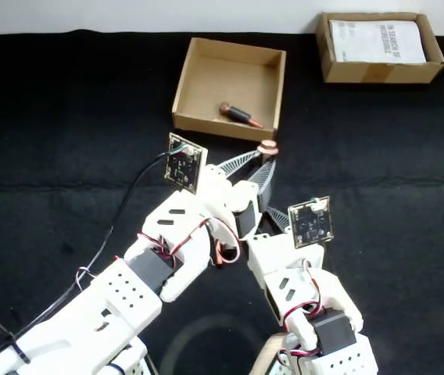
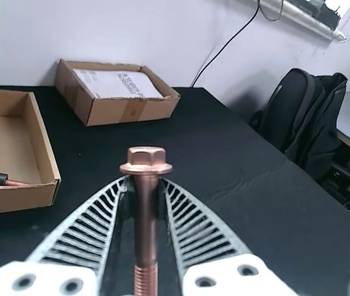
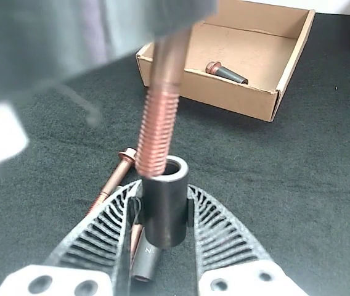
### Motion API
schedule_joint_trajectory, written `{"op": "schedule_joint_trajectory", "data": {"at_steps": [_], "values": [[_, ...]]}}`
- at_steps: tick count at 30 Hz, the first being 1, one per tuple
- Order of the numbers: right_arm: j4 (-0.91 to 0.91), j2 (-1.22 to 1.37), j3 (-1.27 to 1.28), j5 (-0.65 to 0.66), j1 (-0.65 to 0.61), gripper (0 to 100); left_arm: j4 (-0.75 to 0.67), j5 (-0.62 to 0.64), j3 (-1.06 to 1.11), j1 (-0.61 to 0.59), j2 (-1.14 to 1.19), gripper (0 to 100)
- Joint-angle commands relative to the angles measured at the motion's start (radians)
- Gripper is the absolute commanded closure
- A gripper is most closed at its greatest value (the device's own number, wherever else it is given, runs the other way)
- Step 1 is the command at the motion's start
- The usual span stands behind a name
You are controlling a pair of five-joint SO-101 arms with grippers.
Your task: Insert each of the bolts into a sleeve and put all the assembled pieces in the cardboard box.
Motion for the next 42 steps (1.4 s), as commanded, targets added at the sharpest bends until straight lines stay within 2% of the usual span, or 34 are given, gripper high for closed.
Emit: {"op": "schedule_joint_trajectory", "data": {"at_steps": [1,11,18,26,36,42], "values": [[-0.002,0.004,-0.015,-0.005,-0.002,99.1,-0.026,0.005,0.012,0.002,0.001,99],[-0.001,0.004,-0.013,-0.005,-0.004,99.1,-0.028,0.006,0.031,-0.008,0.001,99],[-0.001,0.004,-0.012,-0.005,-0.005,99.1,-0.023,0.005,-0.054,-0.01,0.01,99],[0.001,0.004,-0.016,0.0,-0.005,99.1,-0.02,-0.002,-0.131,-0.031,0.131,99],[0.001,0.004,-0.016,0.0,-0.005,99.1,-0.017,0.003,-0.124,-0.039,0.139,99],[0.001,0.004,-0.016,0.0,-0.002,99.1,0.029,0.011,-0.059,-0.001,0.122,99]]}}
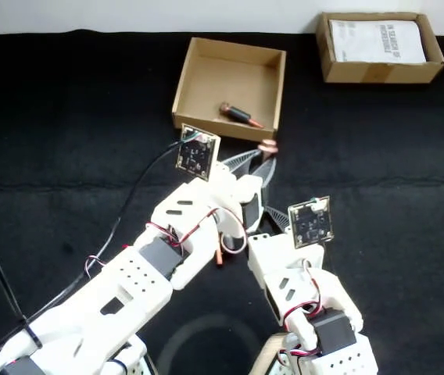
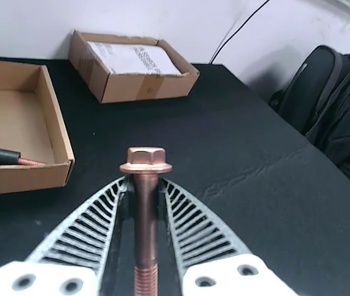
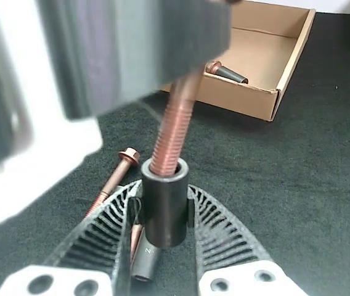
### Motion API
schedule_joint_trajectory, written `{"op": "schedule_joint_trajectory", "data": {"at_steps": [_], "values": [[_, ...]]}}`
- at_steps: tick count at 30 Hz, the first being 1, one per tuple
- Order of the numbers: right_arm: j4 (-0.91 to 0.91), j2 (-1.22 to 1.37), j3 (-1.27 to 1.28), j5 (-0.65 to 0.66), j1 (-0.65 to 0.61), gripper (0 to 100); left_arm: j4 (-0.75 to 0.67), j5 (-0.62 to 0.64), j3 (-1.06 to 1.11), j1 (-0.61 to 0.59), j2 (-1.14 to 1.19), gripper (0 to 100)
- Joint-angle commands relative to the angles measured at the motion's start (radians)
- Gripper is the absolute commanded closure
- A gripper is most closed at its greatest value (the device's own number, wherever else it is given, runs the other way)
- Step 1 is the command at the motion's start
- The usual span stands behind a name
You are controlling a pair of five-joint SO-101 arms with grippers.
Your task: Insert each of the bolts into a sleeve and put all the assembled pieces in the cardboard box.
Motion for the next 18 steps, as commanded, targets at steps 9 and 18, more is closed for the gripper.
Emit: {"op": "schedule_joint_trajectory", "data": {"at_steps": [9,18], "values": [[0.001,0.004,-0.016,0.002,-0.001,99.1,0.081,0.066,0.102,0.061,-0.119,99],[-0.001,0.004,-0.016,0.003,-0.001,99.1,0.215,0.061,0.096,0.094,-0.16,99]]}}
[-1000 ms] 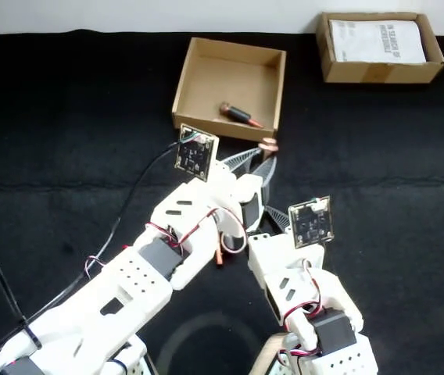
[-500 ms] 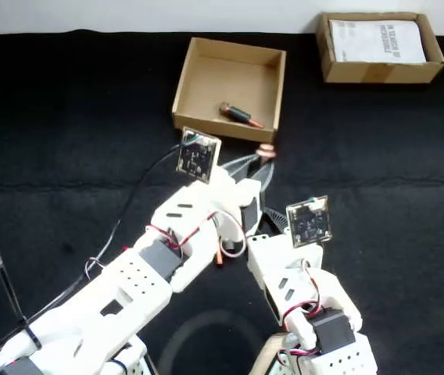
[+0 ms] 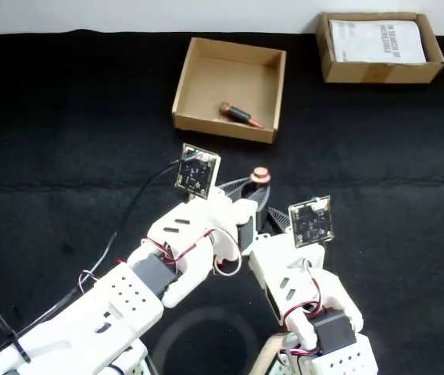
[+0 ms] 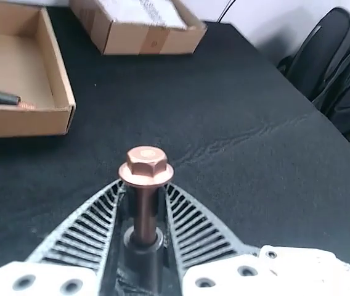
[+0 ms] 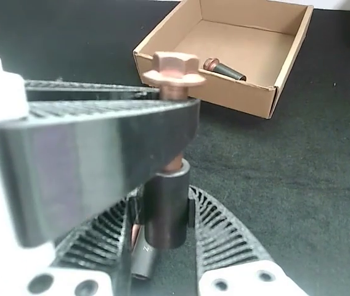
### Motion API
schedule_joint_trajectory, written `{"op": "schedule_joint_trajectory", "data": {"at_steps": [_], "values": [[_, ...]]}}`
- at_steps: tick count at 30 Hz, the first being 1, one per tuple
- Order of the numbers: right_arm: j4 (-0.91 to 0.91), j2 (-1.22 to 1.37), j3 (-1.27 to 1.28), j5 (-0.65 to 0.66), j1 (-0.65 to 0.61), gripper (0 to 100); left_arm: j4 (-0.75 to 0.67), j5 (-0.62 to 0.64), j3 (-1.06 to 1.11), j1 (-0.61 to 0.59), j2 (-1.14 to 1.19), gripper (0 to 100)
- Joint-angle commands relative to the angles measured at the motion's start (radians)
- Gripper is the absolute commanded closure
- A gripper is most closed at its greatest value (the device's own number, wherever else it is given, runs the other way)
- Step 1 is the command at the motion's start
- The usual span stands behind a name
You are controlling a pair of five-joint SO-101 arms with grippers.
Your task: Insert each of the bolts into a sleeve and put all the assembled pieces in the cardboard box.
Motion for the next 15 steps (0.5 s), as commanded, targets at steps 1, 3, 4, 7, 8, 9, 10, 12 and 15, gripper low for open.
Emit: {"op": "schedule_joint_trajectory", "data": {"at_steps": [1,3,4,7,8,9,10,12,15], "values": [[-0.002,0.002,-0.019,0.003,-0.005,99.1,0.06,0.0,-0.008,0.031,-0.027,99],[-0.002,0.002,-0.019,0.021,-0.005,99.1,0.097,0.0,-0.01,0.031,-0.03,99],[-0.002,0.002,-0.019,0.035,-0.005,99.1,0.115,-0.002,-0.01,0.031,-0.033,97],[-0.007,0.002,-0.03,0.04,0.01,99.1,0.23,-0.092,-0.035,0.035,-0.031,88],[-0.007,0.002,-0.038,0.038,0.019,99.1,0.295,-0.112,-0.048,0.045,-0.033,84],[-0.007,0.002,-0.045,0.04,0.025,99.1,0.361,-0.12,-0.071,0.058,-0.033,81],[-0.008,0.002,-0.048,0.041,0.028,99.1,0.427,-0.121,-0.099,0.07,-0.035,78],[-0.007,0.004,-0.067,0.041,0.028,99.1,0.555,-0.127,-0.168,0.093,-0.035,76],[-0.005,0.004,-0.094,0.041,0.028,99.1,0.695,-0.127,-0.271,0.13,-0.035,76]]}}
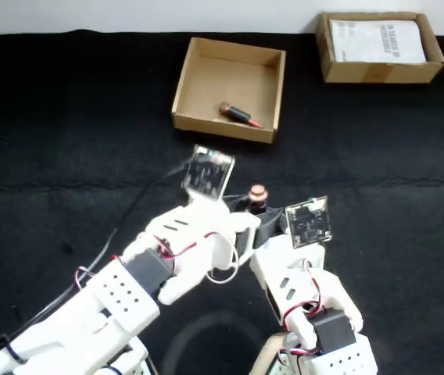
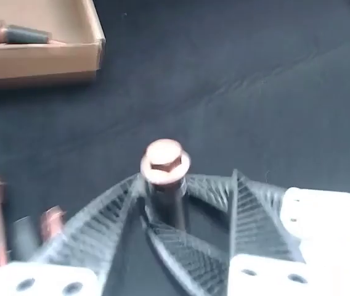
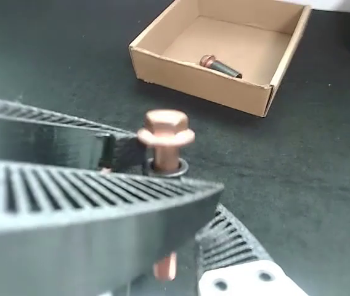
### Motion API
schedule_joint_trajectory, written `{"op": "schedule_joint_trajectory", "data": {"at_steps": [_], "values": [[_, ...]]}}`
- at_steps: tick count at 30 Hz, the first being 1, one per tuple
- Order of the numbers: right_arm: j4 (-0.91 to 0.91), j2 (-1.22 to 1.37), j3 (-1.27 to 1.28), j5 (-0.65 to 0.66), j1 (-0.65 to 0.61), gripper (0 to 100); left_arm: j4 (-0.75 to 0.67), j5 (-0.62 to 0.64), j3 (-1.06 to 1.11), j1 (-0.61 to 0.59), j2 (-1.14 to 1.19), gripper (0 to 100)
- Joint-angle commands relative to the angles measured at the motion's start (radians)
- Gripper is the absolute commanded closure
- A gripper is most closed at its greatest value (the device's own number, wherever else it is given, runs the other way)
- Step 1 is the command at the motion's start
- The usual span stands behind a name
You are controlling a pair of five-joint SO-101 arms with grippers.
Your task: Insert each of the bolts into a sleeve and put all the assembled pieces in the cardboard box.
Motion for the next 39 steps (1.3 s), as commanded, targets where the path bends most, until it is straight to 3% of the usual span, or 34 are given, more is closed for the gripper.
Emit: {"op": "schedule_joint_trajectory", "data": {"at_steps": [1,7,11,16,18,23,31,39], "values": [[-0.007,0.002,-0.107,0.009,0.021,99.1,0.18,-0.012,-0.124,0.091,-0.008,76],[-0.012,0.165,-0.222,0.006,0.091,99.1,0.354,-0.012,-0.283,0.134,-0.074,76],[-0.019,0.398,-0.44,0.005,0.133,99.1,0.453,-0.014,-0.334,0.13,-0.185,85],[-0.024,0.717,-0.727,0.005,0.134,99.1,0.502,-0.167,-0.331,0.107,-0.351,99],[-0.024,0.823,-0.822,0.005,0.134,99.1,0.502,-0.195,-0.331,0.071,-0.407,99],[-0.024,1.073,-1.058,0.018,0.133,99.1,0.5,-0.196,-0.331,-0.145,-0.498,99],[-0.019,1.469,-1.419,0.31,0.13,99.1,0.491,-0.198,-0.263,-0.67,-0.53,99],[-0.019,1.83,-1.741,0.605,0.136,99.1,0.259,-0.193,0.087,-0.842,-0.576,99]]}}
